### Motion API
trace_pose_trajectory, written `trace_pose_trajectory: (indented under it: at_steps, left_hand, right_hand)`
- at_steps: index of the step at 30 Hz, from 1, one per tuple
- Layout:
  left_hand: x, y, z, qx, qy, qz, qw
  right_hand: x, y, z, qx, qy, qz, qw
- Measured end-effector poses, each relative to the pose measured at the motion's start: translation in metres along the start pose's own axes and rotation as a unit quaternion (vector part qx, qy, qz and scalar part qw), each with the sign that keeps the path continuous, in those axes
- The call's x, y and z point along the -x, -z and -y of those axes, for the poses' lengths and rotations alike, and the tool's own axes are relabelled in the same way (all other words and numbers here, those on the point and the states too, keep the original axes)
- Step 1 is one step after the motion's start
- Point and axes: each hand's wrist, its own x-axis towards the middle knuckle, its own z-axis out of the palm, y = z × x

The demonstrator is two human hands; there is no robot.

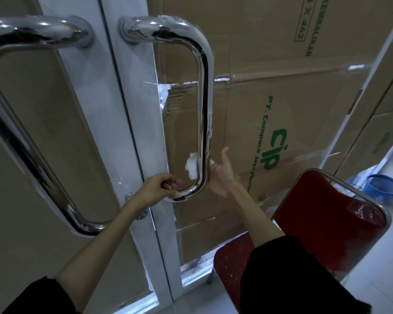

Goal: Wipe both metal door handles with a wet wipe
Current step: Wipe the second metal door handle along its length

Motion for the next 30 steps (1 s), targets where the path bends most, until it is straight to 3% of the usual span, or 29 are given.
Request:
trace_pose_trajectory:
  at_steps: [3,6,11,17,21,24,26,30]
  left_hand:
    - [-0.002,0.002,0.000,-0.012,0.008,0.014,1.000]
    - [-0.003,0.003,-0.001,-0.008,0.018,0.023,1.000]
    - [-0.010,0.009,-0.008,-0.061,0.041,0.066,0.995]
    - [-0.010,0.012,-0.025,-0.124,0.042,0.070,0.989]
    - [-0.010,0.017,-0.039,0.015,0.045,0.069,0.996]
    - [-0.007,0.023,-0.062,0.223,0.035,0.043,0.973]
    - [-0.007,0.026,-0.076,0.246,0.009,0.020,0.969]
    - [-0.006,0.025,-0.086,0.210,-0.017,0.010,0.978]
  right_hand:
    - [0.004,0.001,-0.020,0.017,-0.014,-0.021,1.000]
    - [0.006,-0.003,0.003,0.032,-0.023,-0.005,0.999]
    - [0.008,-0.012,0.045,0.054,0.057,-0.023,0.997]
    - [0.020,-0.021,0.011,0.088,0.052,-0.079,0.992]
    - [0.034,-0.037,0.010,0.057,0.110,-0.074,0.990]
    - [0.024,-0.060,0.004,0.152,0.080,-0.208,0.963]
    - [0.031,-0.065,-0.007,0.231,0.027,-0.268,0.935]
    - [0.040,-0.065,-0.019,0.308,0.032,-0.204,0.929]
